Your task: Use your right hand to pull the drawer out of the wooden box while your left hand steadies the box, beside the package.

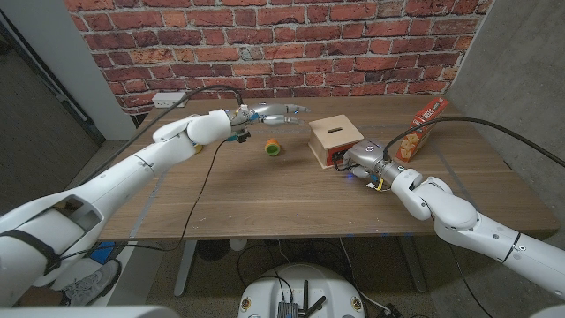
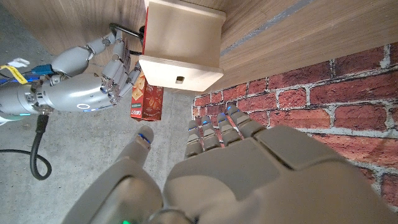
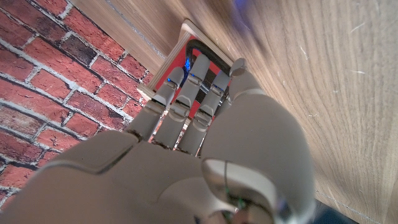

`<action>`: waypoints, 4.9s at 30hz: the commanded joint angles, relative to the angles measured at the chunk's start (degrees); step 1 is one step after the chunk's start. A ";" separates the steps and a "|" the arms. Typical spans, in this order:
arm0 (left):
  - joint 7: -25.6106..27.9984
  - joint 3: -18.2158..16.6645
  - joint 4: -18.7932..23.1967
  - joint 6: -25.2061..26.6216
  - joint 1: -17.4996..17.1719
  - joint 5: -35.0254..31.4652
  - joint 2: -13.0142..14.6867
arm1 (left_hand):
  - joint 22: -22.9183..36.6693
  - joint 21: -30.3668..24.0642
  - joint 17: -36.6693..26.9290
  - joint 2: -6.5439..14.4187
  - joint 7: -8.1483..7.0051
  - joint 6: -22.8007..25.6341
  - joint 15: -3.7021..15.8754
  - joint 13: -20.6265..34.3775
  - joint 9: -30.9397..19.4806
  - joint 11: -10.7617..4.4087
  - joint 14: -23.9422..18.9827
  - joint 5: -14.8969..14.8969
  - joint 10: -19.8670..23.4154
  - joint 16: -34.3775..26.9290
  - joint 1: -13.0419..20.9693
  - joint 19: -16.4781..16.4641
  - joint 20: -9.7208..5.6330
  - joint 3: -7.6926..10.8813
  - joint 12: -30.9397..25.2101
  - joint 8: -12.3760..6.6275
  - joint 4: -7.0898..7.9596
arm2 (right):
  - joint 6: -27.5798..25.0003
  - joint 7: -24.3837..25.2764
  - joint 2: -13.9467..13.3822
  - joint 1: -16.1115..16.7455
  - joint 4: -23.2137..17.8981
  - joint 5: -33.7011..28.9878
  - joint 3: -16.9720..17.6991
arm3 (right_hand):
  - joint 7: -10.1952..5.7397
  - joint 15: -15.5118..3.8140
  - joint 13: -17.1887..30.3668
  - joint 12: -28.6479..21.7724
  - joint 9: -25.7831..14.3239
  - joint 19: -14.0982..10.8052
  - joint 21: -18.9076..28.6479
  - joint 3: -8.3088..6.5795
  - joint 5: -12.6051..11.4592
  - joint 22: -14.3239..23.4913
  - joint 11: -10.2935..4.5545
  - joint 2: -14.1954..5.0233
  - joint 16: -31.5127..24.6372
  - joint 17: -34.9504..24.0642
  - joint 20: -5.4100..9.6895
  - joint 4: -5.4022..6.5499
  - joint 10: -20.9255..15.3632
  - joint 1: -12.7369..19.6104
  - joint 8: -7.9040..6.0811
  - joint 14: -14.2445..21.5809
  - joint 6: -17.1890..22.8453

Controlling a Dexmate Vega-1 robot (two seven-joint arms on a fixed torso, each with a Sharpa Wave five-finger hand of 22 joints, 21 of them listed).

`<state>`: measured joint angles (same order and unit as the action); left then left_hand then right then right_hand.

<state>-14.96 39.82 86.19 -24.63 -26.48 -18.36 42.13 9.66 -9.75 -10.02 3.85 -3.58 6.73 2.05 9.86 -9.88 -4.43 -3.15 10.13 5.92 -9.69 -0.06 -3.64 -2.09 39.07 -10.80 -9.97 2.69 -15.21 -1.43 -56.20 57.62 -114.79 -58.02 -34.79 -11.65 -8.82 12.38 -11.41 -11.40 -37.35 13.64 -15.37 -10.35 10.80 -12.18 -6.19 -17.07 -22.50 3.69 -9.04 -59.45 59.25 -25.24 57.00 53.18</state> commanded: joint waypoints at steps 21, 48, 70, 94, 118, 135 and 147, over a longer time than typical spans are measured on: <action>-3.07 6.50 -10.08 -8.40 8.27 -9.80 -4.52 | 0.21 -0.04 0.05 3.45 0.31 -3.33 4.73 0.01 -0.01 0.04 3.35 0.52 -2.97 -0.19 -1.04 8.10 -8.46 -3.04 0.51 0.09 6.35 | 0.54 0.02 -0.52 -0.35 0.20 0.70 -0.01 | -0.01 -4.79 0.35 -0.04 -0.17 -0.12 -0.13 -0.41 0.08 0.08 0.16 -0.30 0.71 -0.62 7.51 0.13 -0.50 -0.96 -0.30 0.62 0.36; 1.77 10.10 -17.19 -12.87 11.64 -14.15 -7.34 | 0.15 -1.09 0.32 5.03 1.09 -4.57 4.15 -0.03 0.07 0.79 5.71 0.66 -5.38 0.04 -0.30 9.46 -9.58 -3.85 0.68 0.04 7.36 | 0.68 -1.38 -0.19 -1.21 0.37 0.82 -0.15 | -0.02 -4.73 0.36 -0.02 -0.11 -0.13 -0.16 -0.64 0.17 0.08 0.14 -0.61 1.33 -0.93 7.53 0.31 -0.61 -1.85 -0.28 0.84 0.55; 0.21 10.40 -16.74 -11.69 11.42 -13.66 -6.73 | 0.23 -2.71 0.30 5.07 0.19 -1.66 4.59 -0.03 0.04 0.07 2.62 0.62 -2.83 -1.07 0.05 3.44 -9.78 -4.10 -0.53 -0.91 6.94 | 0.81 -1.26 -0.41 -1.12 0.31 0.76 -0.15 | -0.02 -4.80 0.35 0.01 -0.09 -0.13 -0.18 -0.90 0.18 0.08 0.16 -0.65 1.65 -1.27 7.53 0.13 -0.64 -2.06 -0.20 1.01 0.57; 4.35 9.61 -15.58 -12.35 11.46 -15.96 -6.38 | 0.12 -1.99 0.38 4.91 0.11 -0.99 4.55 -0.03 0.08 0.02 2.34 0.66 -2.33 -0.67 0.39 3.77 -10.06 -3.99 -0.39 -0.69 6.44 | 0.85 -1.14 -0.10 -1.33 0.40 0.54 -0.28 | -0.03 -4.77 0.33 0.05 -0.08 -0.17 -0.20 -1.12 0.18 0.09 0.18 -0.57 1.98 -1.67 7.54 0.06 -0.60 -2.33 -0.09 1.10 0.57; 5.14 11.36 -18.87 -15.95 14.53 -16.92 -9.20 | 0.08 -1.71 0.45 4.71 0.40 -1.24 4.14 -0.03 0.07 0.15 1.85 0.67 -1.94 -0.56 0.63 3.44 -9.91 -3.85 -0.30 -0.38 5.97 | 0.68 -0.73 -0.77 -0.61 -0.18 0.58 0.23 | -0.01 -4.75 0.30 0.08 -0.08 -0.18 -0.22 -1.31 0.21 0.09 0.16 -0.52 2.23 -2.03 7.55 0.04 -0.57 -2.57 -0.09 1.17 0.81; 5.43 13.26 -22.83 -17.87 16.13 -16.89 -11.24 | 0.07 -1.13 0.42 4.55 0.05 -2.31 4.08 -0.05 0.06 0.11 1.76 0.65 -1.99 -0.46 0.48 4.46 -10.06 -3.94 -0.13 -0.03 5.99 | 0.83 -0.84 -0.73 -0.63 -0.29 0.31 0.22 | -0.01 -4.79 0.30 0.08 -0.07 -0.28 -0.20 -1.48 0.20 0.09 0.17 -0.59 2.43 -2.22 7.55 0.08 -0.60 -2.81 -0.07 1.20 0.96; 6.25 14.73 -25.78 -19.18 17.19 -17.26 -12.35 | 0.07 -1.10 0.40 4.59 0.06 -2.31 4.65 -0.05 0.05 -0.49 1.43 0.64 -1.81 -0.53 0.38 4.43 -9.97 -3.99 -0.12 -0.17 6.09 | 1.28 -0.81 -0.35 -1.18 0.11 0.20 0.02 | -0.03 -4.79 0.28 0.09 -0.06 -0.25 -0.22 -1.65 0.26 0.09 0.16 -0.61 2.58 -2.40 7.55 0.05 -0.63 -2.96 0.03 1.25 0.90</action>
<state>-9.14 53.42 62.78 -42.88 -10.12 -35.64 30.75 9.60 -10.88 -9.61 3.78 -3.39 4.50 1.74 9.89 -9.75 -4.30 -1.25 10.41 4.01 -10.13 -0.12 0.51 -1.96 35.18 -11.03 -10.17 8.91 -14.34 -2.27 -56.90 56.87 -114.99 -57.63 -34.59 -11.75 -8.99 12.51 -11.41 -11.30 -37.35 13.64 -16.55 -9.96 10.79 -11.86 -6.48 -14.79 -24.61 3.69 -8.86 -59.76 56.36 -24.98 57.63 53.70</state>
